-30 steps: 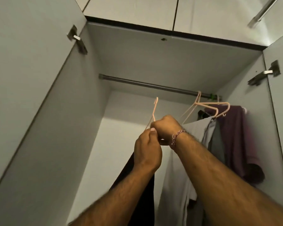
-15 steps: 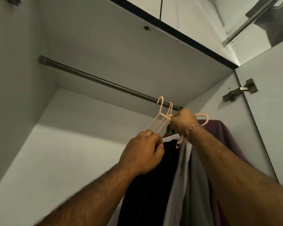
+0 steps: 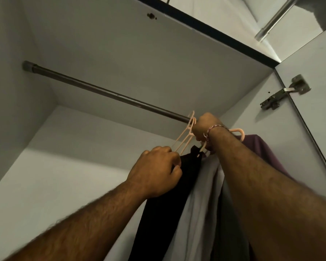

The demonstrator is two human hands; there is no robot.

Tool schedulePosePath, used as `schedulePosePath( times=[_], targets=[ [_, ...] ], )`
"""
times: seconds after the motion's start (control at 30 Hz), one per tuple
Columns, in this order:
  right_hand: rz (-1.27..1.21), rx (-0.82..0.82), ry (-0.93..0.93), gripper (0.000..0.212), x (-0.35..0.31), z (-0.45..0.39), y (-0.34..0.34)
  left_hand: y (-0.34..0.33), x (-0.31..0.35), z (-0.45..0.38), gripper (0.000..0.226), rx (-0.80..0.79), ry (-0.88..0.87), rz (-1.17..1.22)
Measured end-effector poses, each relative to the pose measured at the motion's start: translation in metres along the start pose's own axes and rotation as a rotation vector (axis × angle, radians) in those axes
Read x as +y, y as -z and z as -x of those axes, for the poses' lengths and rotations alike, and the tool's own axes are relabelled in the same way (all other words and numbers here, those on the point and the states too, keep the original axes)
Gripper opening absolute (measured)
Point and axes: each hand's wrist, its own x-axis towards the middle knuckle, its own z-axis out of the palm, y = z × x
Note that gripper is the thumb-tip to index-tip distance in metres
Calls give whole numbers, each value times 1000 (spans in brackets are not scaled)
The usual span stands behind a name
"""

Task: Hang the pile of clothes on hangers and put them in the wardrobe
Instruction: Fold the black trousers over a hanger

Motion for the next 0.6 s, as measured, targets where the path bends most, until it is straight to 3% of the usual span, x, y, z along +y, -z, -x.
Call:
schedulePosePath(
  times=[0.1,0.2,0.33,0.43,0.6],
  targets=[
    [52,-129,44,18,5,-2,-6,-10,4,1,23,-11,-10,-34],
    [-50,-158,3,24,11,-10,-5,-18,7,3,18,-22,-21,-56],
    [3,-170,17,10,16,-7,-1,-30,8,10,10,-41,10,-52],
    [139,-107,95,8,14,-2,-4,-41,7,16,22,-89,66,31],
    [121,-9,85,7,11,5,-14,-52,2,28,56,-176,186,163]
  ],
)
